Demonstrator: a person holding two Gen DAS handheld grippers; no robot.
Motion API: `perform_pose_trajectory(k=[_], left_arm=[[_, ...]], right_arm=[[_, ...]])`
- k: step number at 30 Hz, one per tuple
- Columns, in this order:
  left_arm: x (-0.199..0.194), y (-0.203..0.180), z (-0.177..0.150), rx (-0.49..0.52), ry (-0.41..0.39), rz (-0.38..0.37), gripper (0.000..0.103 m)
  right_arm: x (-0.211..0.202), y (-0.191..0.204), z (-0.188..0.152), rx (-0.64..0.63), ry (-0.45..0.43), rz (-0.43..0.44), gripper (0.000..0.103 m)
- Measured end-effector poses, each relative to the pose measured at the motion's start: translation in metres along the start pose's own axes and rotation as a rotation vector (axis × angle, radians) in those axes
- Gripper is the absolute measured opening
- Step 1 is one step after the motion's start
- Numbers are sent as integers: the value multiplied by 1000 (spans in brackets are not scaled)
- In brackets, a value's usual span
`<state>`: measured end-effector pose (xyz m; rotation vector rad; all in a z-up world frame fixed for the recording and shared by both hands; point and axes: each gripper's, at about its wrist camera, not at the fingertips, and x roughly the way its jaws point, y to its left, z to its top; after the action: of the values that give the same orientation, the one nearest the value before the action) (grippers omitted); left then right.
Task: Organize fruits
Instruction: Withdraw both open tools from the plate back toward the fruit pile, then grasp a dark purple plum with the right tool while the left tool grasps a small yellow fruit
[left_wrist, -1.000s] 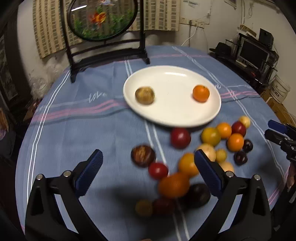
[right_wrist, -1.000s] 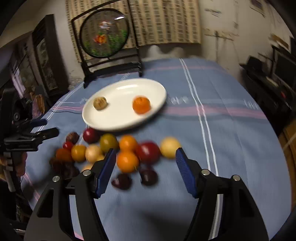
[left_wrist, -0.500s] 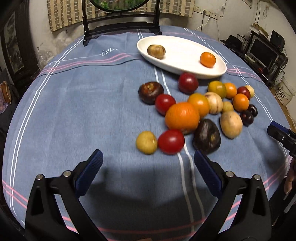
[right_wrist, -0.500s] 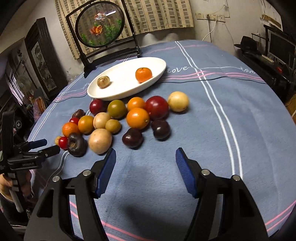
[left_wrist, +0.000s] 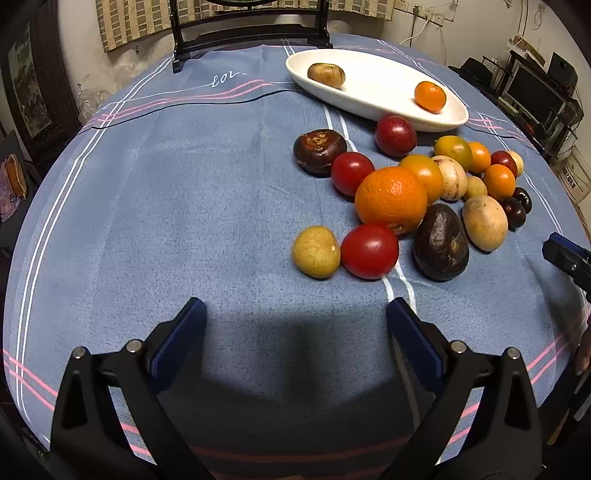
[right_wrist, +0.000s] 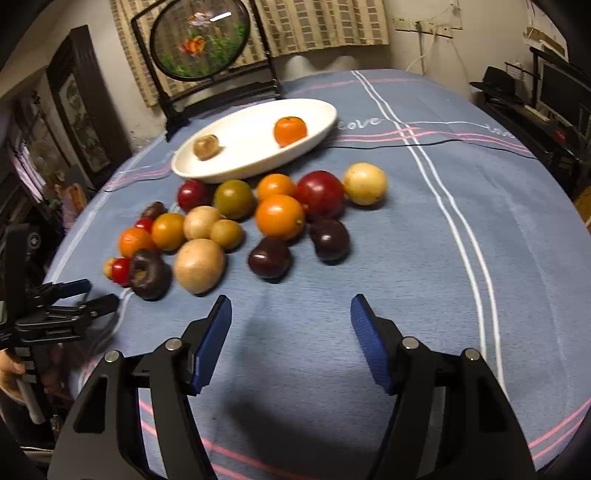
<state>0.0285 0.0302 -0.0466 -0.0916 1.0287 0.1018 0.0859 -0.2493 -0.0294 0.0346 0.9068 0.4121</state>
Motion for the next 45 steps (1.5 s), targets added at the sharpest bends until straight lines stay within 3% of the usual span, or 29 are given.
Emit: perform_pose_trajectory(k=[10, 14, 15, 17, 18, 21, 34, 42, 45], left_arm=[[1, -2, -2, 9, -3, -3, 100], [1, -1, -2, 11, -2, -9, 101], [1, -1, -1, 11, -2, -9, 101], [1, -2, 0, 12, -1, -8, 101], [2, -1, 0, 12, -1, -9, 101], [3, 0, 3, 11, -1, -12, 101], [10, 1, 20, 11, 7, -36, 101], [3, 12, 17, 85, 14, -40, 101], [2, 18, 18, 81, 11, -77, 101]], right_arm=[[14, -5, 29, -50, -8, -159, 67], [30, -4, 35, -86, 27, -194, 52], [35, -2, 36, -100, 43, -194, 45], [42, -1, 36, -111, 54, -188, 43], [46, -1, 38, -118, 59, -185, 36], [51, 0, 42, -125, 60, -164, 29], [26, -13, 25, -72, 34, -61, 28], [17, -10, 20, -82, 23, -47, 28], [17, -4, 18, -95, 24, -38, 28]])
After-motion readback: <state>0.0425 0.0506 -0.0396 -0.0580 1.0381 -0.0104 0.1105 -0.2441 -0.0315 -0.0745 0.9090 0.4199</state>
